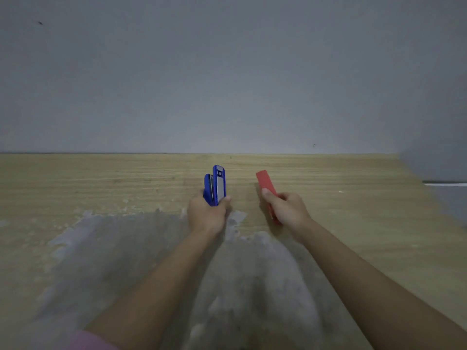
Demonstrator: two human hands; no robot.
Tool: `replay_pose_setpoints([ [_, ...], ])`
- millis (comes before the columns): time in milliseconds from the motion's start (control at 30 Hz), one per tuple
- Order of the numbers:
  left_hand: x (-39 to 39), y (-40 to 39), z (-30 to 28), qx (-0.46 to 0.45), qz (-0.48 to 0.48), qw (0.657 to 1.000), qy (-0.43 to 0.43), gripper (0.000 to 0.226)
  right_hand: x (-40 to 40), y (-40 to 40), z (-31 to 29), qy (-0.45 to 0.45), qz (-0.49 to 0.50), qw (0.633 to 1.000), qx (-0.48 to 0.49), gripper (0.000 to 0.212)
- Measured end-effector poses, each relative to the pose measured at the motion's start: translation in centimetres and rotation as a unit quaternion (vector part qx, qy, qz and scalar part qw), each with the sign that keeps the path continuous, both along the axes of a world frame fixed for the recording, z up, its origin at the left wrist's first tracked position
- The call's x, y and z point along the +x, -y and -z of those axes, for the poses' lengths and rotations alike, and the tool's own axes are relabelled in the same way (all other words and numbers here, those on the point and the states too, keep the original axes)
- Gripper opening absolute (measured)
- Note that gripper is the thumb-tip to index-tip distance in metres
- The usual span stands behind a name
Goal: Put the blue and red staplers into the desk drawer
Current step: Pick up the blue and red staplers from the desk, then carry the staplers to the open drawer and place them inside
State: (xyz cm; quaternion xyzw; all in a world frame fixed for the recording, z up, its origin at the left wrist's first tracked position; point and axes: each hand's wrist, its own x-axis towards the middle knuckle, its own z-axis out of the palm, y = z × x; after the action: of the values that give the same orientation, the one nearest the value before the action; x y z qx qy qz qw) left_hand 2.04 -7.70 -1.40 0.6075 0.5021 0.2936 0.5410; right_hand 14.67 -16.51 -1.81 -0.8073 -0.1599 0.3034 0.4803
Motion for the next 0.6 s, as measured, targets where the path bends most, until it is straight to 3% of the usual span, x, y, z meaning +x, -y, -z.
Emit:
replay_pose_setpoints([
  [67, 0.0, 3.0, -0.1, -0.060, -0.006, 0.996, 0.072, 0.024, -0.2, 2.8, -0.6, -0.123, 0.000, 0.989, 0.078, 0.029],
  [167, 0.0, 7.2, -0.5, -0.074, 0.023, 0.993, 0.087, 0.029, -0.4, 7.5, -1.7, -0.211, -0.004, 0.971, 0.117, 0.023],
  [300, -0.2, 14.0, -1.4, -0.068, 0.068, 0.991, 0.093, 0.040, -0.6, 14.6, -2.8, -0.241, -0.018, 0.963, 0.122, 0.031],
  [600, -1.5, 28.2, -2.9, -0.099, 0.166, 0.977, 0.085, 0.040, -2.4, 29.4, -4.6, -0.223, -0.006, 0.970, 0.097, 0.041],
])
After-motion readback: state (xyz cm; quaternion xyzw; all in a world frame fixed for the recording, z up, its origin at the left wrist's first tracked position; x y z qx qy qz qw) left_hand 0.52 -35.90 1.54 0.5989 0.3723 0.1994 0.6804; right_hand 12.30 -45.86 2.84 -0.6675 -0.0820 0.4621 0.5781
